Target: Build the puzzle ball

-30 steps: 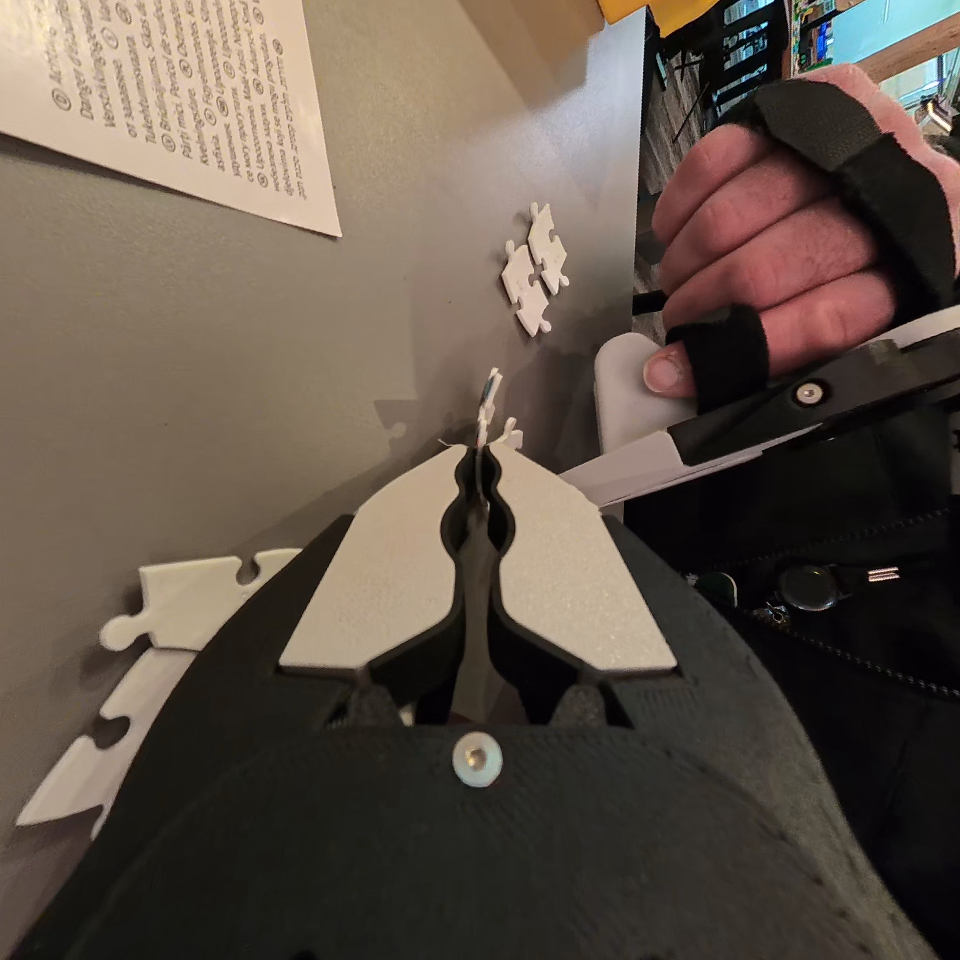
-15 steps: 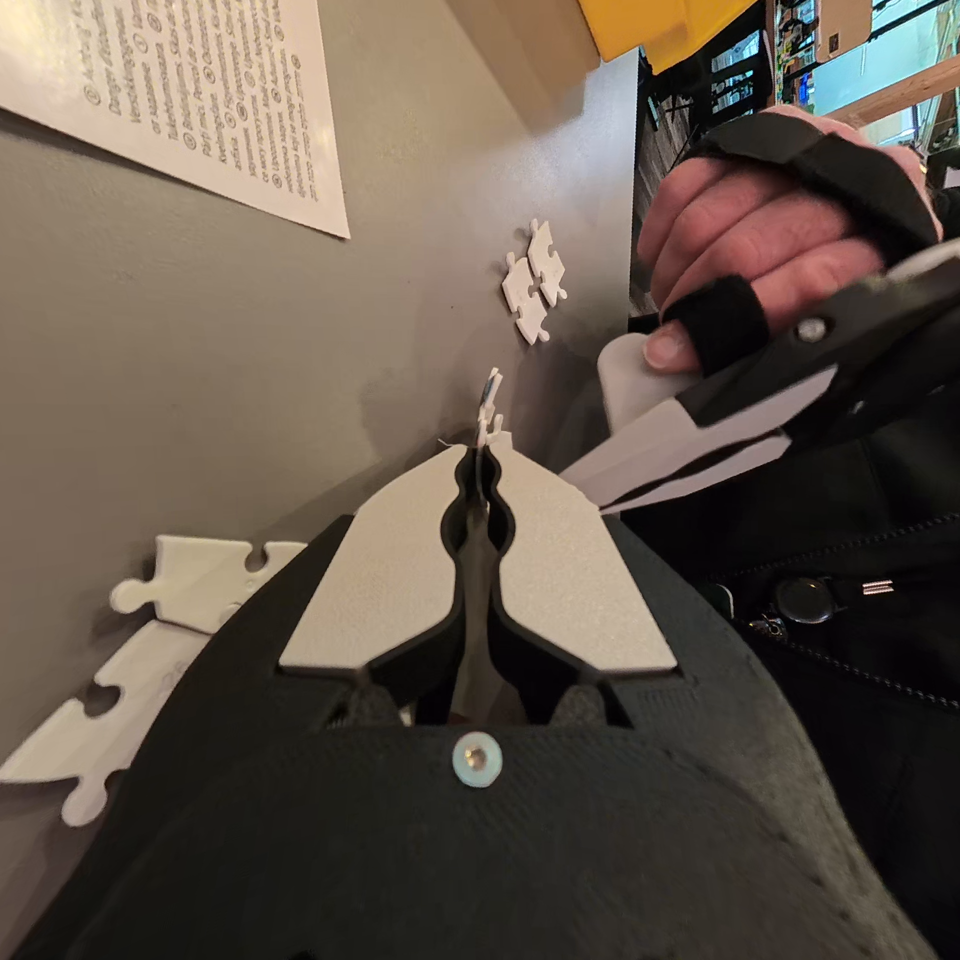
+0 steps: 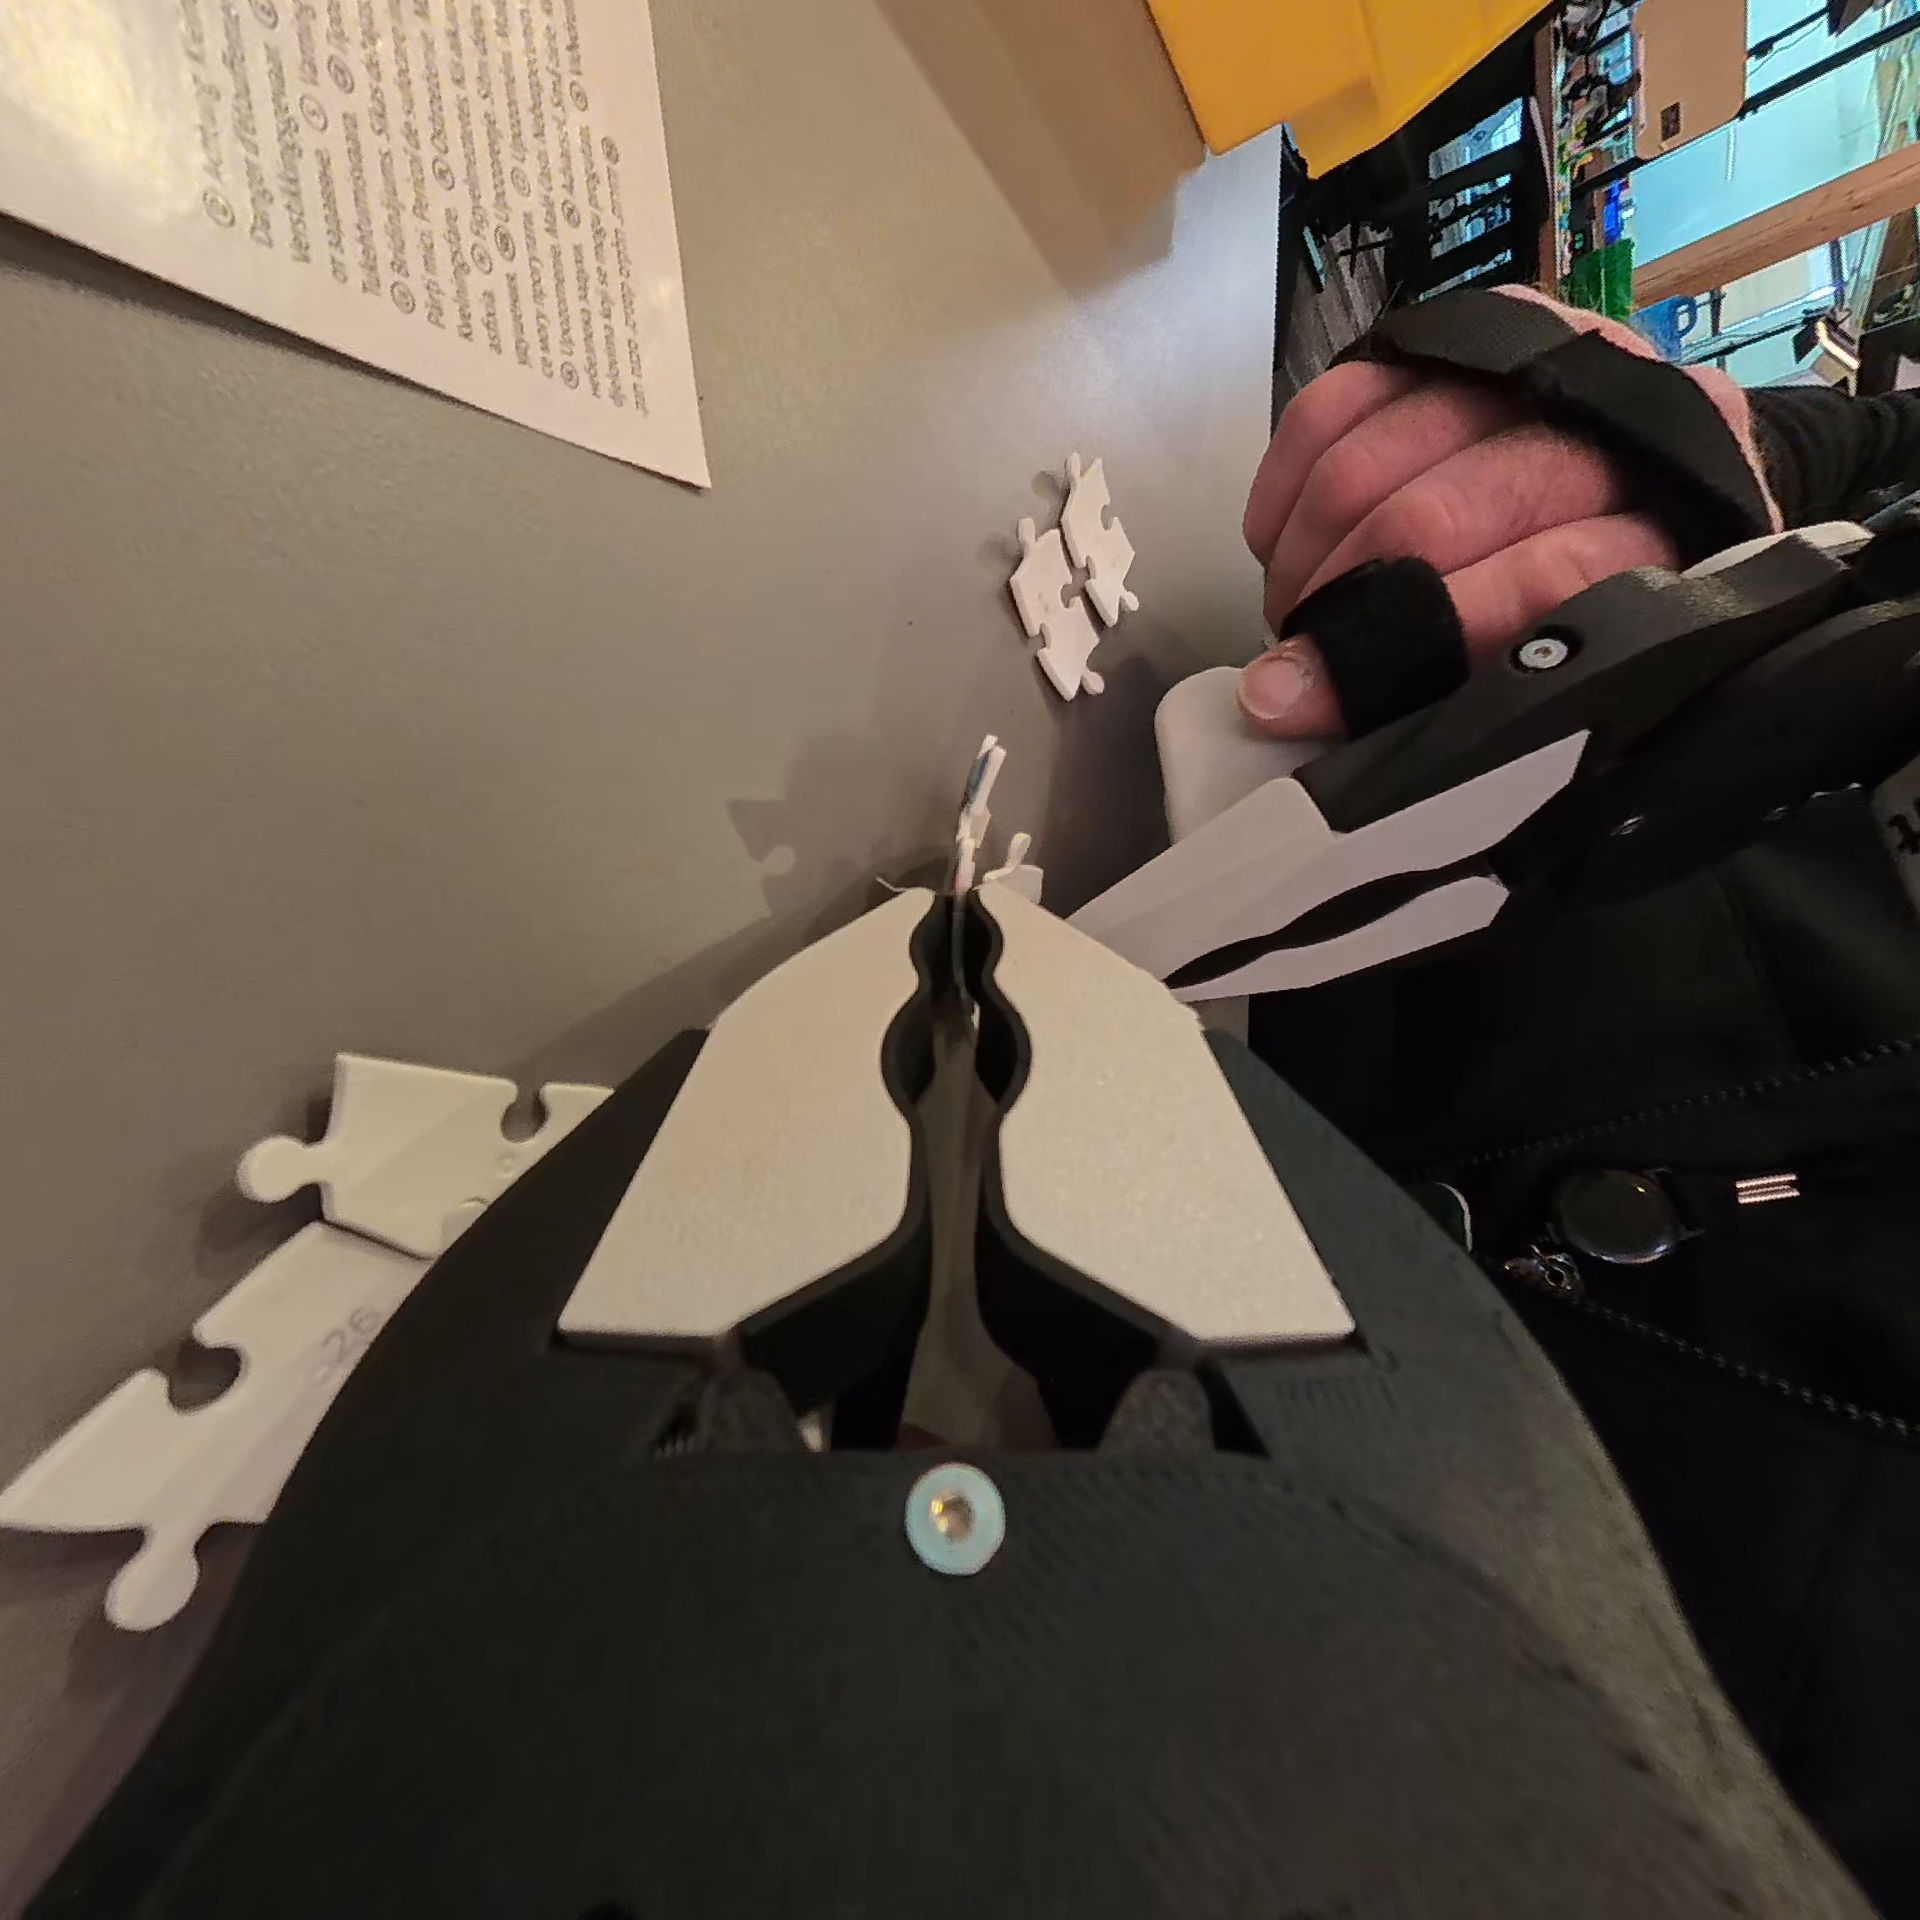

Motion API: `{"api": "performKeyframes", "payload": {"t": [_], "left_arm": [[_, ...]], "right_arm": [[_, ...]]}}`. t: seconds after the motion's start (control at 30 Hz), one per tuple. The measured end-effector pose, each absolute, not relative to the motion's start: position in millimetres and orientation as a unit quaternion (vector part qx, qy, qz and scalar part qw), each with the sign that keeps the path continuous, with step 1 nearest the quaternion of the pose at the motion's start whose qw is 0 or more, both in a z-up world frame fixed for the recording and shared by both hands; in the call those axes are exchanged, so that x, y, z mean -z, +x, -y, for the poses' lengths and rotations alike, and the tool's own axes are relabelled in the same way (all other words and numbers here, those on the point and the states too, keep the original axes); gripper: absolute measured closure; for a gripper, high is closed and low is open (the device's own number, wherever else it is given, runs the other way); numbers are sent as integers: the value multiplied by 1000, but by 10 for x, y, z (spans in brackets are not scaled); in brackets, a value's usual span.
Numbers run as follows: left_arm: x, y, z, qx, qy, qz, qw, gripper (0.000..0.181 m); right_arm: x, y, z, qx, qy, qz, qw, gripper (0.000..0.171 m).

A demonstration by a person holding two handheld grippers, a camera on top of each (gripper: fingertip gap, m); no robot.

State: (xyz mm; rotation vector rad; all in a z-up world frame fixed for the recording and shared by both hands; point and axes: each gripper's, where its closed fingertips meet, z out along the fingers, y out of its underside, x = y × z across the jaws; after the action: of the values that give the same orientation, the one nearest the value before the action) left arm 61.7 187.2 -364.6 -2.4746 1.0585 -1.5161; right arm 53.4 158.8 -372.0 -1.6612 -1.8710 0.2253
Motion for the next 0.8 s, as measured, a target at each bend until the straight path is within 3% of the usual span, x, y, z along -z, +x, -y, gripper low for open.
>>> {"api": "performKeyframes", "payload": {"t": [0.63,0.8], "left_arm": [[3553,515,-1951,501,-804,-314,63,179],[3537,501,-1934,503,-804,-310,69,179]], "right_arm": [[3592,742,-1744,-143,-680,665,274,153],[3726,812,-1690,-177,-689,671,207,148]]}}
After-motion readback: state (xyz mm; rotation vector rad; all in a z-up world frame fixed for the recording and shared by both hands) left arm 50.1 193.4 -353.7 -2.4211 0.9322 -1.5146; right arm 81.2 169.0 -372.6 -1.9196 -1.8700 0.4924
